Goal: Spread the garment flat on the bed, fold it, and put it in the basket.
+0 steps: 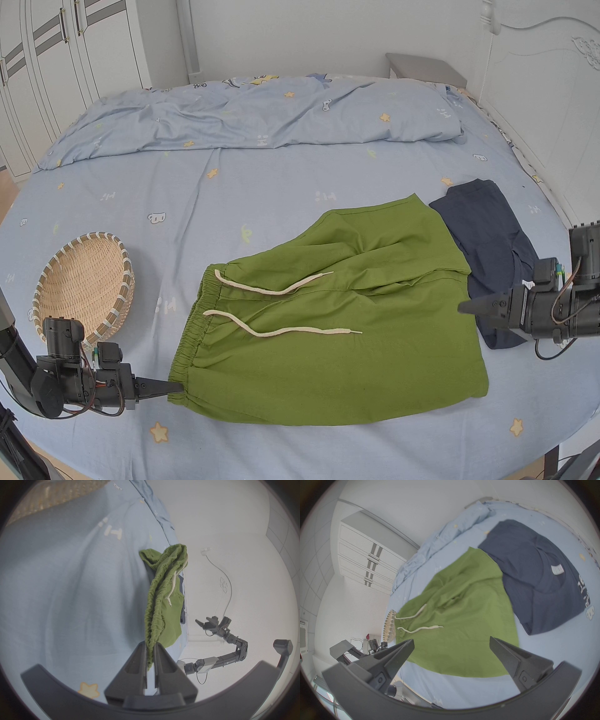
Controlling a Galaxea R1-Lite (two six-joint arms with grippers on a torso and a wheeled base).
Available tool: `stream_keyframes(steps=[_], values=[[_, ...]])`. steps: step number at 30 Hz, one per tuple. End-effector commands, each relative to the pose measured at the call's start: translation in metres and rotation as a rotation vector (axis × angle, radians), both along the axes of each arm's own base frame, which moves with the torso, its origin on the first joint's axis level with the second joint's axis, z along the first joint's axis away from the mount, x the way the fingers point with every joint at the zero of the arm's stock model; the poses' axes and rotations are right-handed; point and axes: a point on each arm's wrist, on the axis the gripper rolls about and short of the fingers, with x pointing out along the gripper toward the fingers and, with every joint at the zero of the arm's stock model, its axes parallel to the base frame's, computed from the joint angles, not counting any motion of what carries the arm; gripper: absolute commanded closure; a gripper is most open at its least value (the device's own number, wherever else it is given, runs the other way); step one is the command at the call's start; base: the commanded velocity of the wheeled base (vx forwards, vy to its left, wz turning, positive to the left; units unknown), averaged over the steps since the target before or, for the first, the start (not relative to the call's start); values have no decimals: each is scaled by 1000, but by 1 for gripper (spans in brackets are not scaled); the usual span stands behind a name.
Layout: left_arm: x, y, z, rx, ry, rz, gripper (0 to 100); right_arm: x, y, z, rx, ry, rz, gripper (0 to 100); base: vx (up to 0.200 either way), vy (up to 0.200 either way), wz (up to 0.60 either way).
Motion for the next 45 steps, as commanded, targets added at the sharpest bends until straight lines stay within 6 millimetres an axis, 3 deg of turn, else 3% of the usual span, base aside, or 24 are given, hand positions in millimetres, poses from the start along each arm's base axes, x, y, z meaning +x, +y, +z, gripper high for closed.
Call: stream_keyframes(steps=[1,7,16,27,45], values=[[-13,13,8,0,-21,69,100,-6,-21,-27,-1,93,-19,0,0,0,0],[-13,16,7,-3,-15,79,100,-11,-41,-59,73,226,21,0,0,0,0],[-17,21,6,1,-17,107,100,-8,-43,-108,61,403,120,0,0,0,0],[-17,23,5,16,-37,105,100,-5,-44,-122,84,402,132,0,0,0,0],[-12,24,5,19,-49,100,100,17,-42,-148,197,385,216,0,0,0,0]])
